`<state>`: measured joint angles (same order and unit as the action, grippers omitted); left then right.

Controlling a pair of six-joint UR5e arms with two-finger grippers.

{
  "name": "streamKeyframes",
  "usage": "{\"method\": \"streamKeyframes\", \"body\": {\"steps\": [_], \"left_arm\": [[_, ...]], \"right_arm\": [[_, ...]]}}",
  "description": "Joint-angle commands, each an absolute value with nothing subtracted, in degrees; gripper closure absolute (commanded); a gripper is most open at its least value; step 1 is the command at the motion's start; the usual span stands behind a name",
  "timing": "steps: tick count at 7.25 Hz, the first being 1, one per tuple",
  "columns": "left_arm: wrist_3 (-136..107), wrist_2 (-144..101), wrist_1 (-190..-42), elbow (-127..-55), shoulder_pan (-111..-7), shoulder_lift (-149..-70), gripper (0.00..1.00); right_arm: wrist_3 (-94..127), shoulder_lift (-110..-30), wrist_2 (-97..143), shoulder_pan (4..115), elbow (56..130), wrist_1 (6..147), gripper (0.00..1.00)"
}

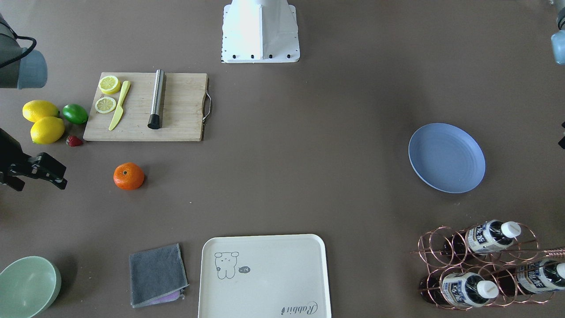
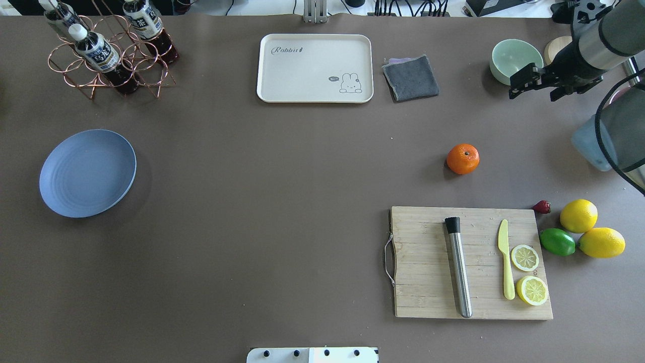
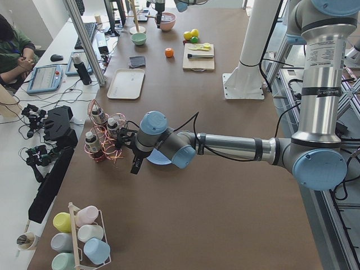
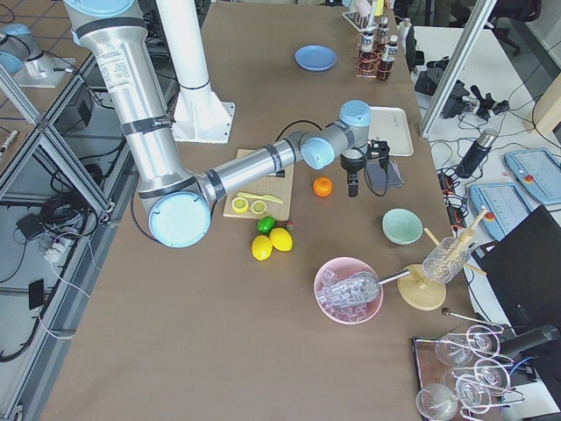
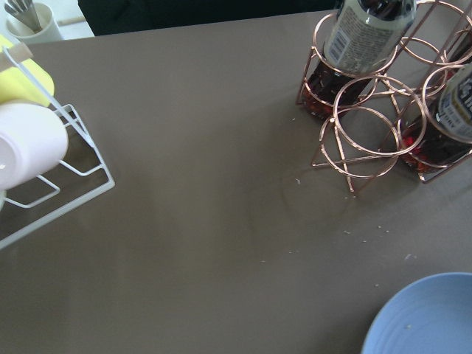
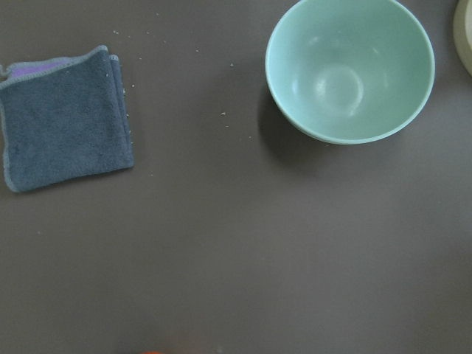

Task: Pick orange to plate
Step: 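Move right gripper above the orange while left gripper reaches the blue plate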

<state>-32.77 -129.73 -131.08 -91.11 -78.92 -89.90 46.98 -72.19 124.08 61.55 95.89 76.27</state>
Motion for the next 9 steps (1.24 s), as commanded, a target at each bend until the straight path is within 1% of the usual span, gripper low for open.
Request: {"method": "streamKeyframes", "body": {"steps": [1, 2, 3, 5, 9], "left_arm": [[-45.9, -128.9, -144.6, -83.5, -72.0, -90.5, 0.02], [-46.9, -126.1, -148.9, -81.0, -70.1, -90.5, 0.02], [-48.8, -124.5, -150.5, -80.3, -67.6, -90.5, 0.02], [-50.7, -119.7, -150.9, -80.1, -63.7, -90.4, 0.02], [-51.3, -118.6, -152.5, -78.2, -57.1, -90.6, 0.04]], "right_arm": [[54.9, -72.0, 120.4, 56.2, 96.4, 72.2, 0.0], [54.9, -72.1, 119.9, 55.4, 96.4, 72.2, 0.0], [57.3, -72.2, 118.7, 54.5, 96.7, 72.1, 0.0], [58.8, -72.2, 114.6, 50.7, 96.7, 72.1, 0.0], [59.3, -72.2, 114.6, 49.0, 96.5, 72.1, 0.0]]}}
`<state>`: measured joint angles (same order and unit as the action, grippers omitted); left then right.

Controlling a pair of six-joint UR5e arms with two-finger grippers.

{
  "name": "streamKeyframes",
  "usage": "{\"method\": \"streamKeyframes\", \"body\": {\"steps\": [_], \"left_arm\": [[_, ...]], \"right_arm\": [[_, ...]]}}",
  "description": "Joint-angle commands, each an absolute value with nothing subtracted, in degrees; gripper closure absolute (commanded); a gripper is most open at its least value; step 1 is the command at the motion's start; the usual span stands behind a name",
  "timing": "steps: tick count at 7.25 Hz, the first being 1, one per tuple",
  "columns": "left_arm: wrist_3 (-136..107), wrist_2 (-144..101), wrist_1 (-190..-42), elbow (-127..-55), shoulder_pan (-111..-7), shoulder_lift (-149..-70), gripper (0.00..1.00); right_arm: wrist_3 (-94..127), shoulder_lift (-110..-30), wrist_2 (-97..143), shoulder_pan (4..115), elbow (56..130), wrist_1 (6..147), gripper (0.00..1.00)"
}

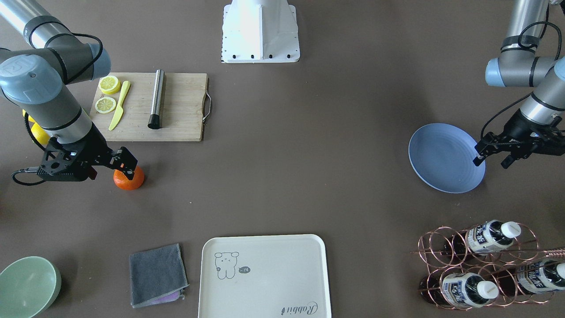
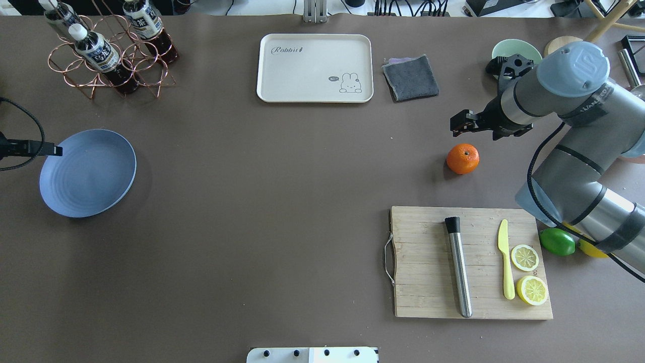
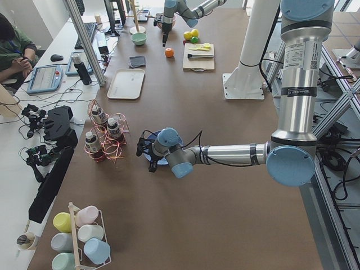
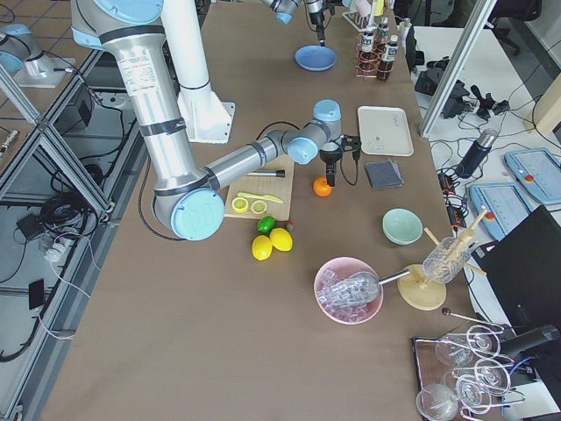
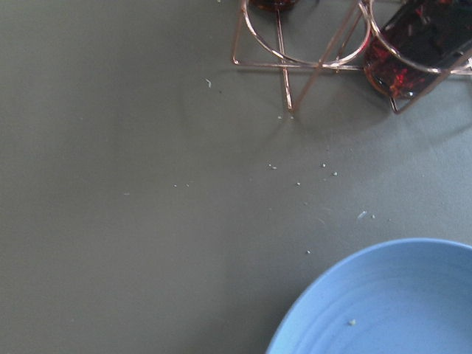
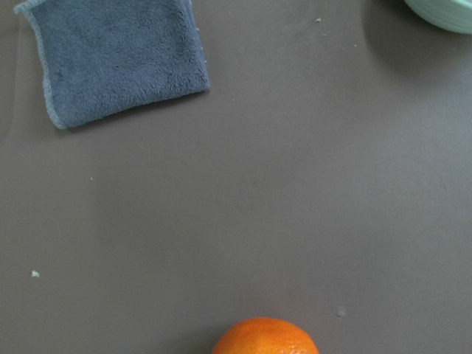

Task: Pick orange to plate
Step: 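Move right gripper above the orange while left gripper reaches the blue plate, then close right gripper on the orange while left gripper grips the plate rim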

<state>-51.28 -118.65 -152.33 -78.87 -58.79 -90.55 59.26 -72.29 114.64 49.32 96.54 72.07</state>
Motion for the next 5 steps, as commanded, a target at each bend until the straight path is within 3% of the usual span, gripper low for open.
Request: {"method": "streamKeyframes", "body": {"steps": [1, 3, 4, 5], "left_arm": [[-51.3, -118.6, -152.6, -78.2, -57.0, -90.5, 0.29], [-50.9, -118.6, -154.9, -77.4, -56.9, -90.4, 0.84], [-51.2, -118.7, -157.0, -76.8, -56.9, -90.4, 1.0], [-52.6, -119.3, -157.1, -77.3, -57.0, -90.4, 1.0]], "right_arm": [[59.3, -72.2, 114.6, 49.0, 96.4, 72.1, 0.0], [59.5, -72.2, 114.6, 48.9, 96.5, 72.1, 0.0], [59.5, -72.1, 114.6, 48.9, 96.5, 72.1, 0.0], [59.4, -72.1, 114.6, 48.6, 96.5, 72.1, 0.0]]}}
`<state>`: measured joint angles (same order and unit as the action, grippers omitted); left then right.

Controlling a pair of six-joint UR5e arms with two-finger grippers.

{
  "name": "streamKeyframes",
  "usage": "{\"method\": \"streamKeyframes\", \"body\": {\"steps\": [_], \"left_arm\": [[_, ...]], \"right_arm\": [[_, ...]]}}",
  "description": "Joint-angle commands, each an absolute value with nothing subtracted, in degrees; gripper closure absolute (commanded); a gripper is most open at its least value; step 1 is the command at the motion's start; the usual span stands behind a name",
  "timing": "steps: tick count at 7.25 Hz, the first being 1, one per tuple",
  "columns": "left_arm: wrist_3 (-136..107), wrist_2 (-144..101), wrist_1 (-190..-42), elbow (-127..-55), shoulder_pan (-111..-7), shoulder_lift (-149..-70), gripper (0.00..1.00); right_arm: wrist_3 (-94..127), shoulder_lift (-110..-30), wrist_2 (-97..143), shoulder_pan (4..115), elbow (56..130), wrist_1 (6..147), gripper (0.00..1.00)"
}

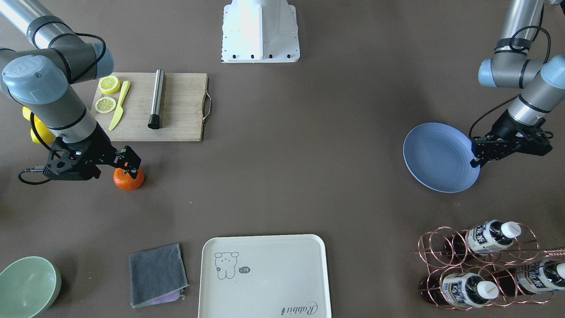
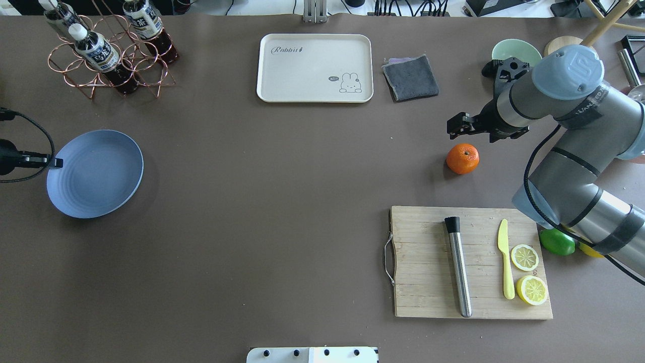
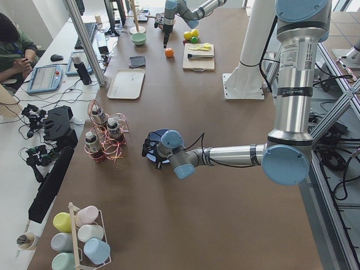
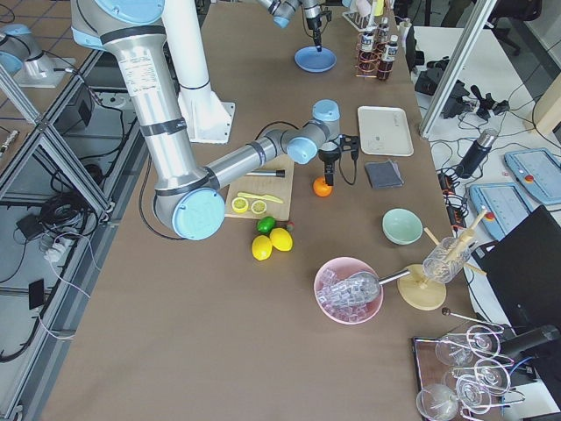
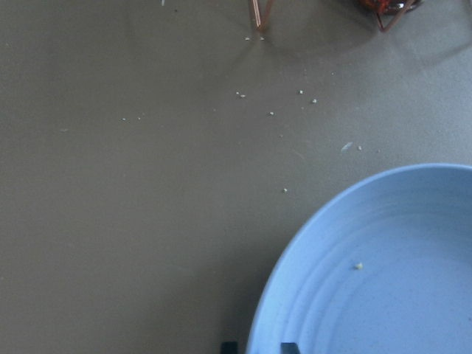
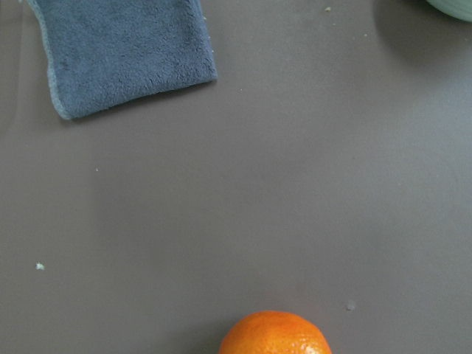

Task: Pick orange to plate
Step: 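Close right gripper on the orange while left gripper grips the plate rim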

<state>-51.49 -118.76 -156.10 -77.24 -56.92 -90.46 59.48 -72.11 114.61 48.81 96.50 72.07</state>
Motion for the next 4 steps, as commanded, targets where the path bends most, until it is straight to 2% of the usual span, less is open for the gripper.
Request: {"method": "streamKeyframes", "body": {"steps": [1, 3, 4], "left_arm": [[-54.5, -122.1, -157.1, -78.0, -57.4, -90.8, 1.0], [-61.4, -129.6, -156.1, -79.0, -60.8, -95.3, 1.0], [-67.4, -129.6, -155.3, -82.4, -60.8, -95.4, 1.0]], "right_arm": [[59.4, -72.2, 114.1, 48.4, 96.5, 72.1, 0.0], [59.5, -72.1, 113.0, 47.2, 95.7, 72.2, 0.0], [59.5, -72.2, 112.4, 46.5, 95.4, 72.2, 0.0]]}}
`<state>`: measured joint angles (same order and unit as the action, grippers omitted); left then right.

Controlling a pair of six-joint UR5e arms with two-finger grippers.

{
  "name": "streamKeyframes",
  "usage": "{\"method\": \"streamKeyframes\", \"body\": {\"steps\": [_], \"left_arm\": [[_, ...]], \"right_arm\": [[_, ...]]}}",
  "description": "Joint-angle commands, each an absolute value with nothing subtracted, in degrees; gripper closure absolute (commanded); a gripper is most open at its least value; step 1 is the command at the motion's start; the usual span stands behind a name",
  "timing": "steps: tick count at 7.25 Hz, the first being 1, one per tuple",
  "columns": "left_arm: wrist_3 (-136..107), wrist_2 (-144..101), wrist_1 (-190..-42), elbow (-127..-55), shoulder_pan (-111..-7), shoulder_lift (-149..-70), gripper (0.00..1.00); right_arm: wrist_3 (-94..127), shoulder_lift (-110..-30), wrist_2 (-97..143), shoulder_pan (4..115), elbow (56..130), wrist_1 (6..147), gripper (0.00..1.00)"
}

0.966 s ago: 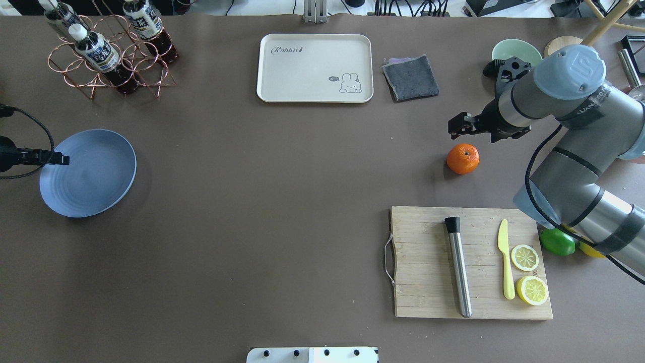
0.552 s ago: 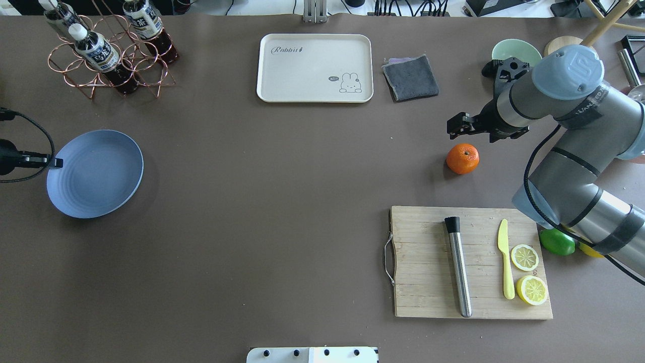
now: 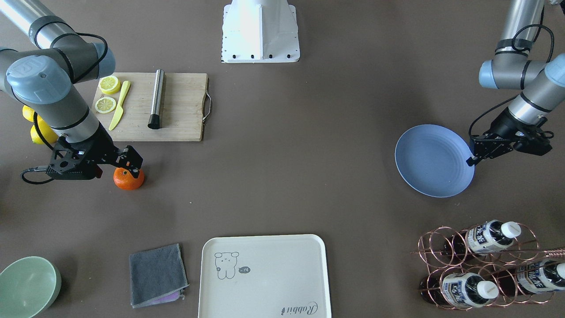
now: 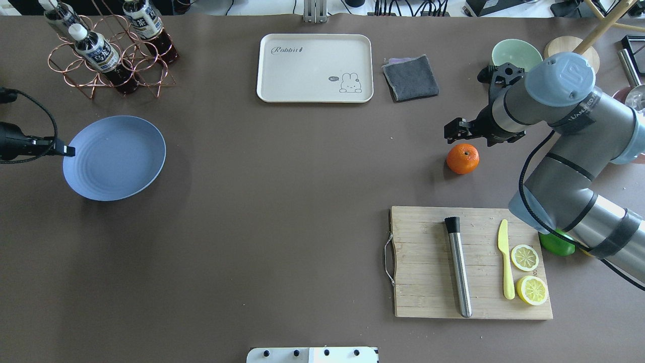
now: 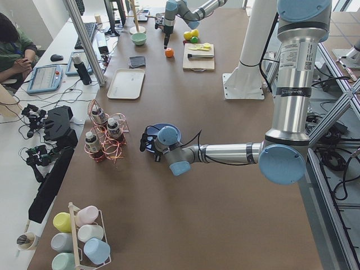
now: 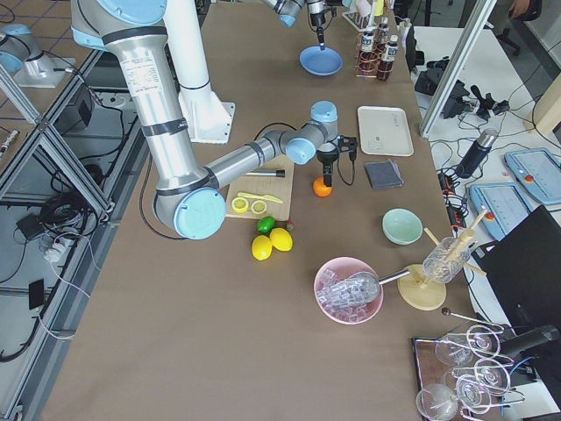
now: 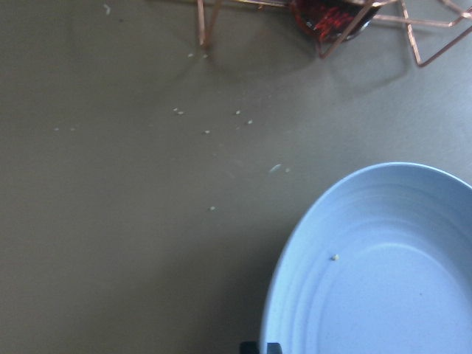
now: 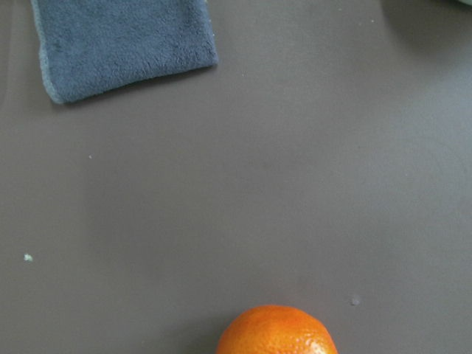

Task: Pick orange to plate
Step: 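Close right gripper on the orange while left gripper grips the plate rim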

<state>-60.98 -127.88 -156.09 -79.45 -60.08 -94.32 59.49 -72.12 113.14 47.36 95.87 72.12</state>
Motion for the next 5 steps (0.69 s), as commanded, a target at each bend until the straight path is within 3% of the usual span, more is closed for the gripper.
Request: {"method": "streamKeyframes", "body": {"steps": [1, 3, 5], "left_arm": [[-71.0, -129.5, -151.8, -86.8, -60.7, -95.6, 1.0], [-72.1, -129.2, -142.3, -95.5, -60.3, -95.6, 1.0], [-76.3, -127.5, -140.6, -96.9, -58.2, -98.5, 1.0]], "right_arm": [[59.4, -72.6, 111.9, 45.8, 95.4, 72.2, 0.0], [59.4, -73.0, 111.5, 45.4, 93.6, 72.2, 0.0], [59.5, -72.7, 109.5, 44.3, 91.9, 72.2, 0.0]]}}
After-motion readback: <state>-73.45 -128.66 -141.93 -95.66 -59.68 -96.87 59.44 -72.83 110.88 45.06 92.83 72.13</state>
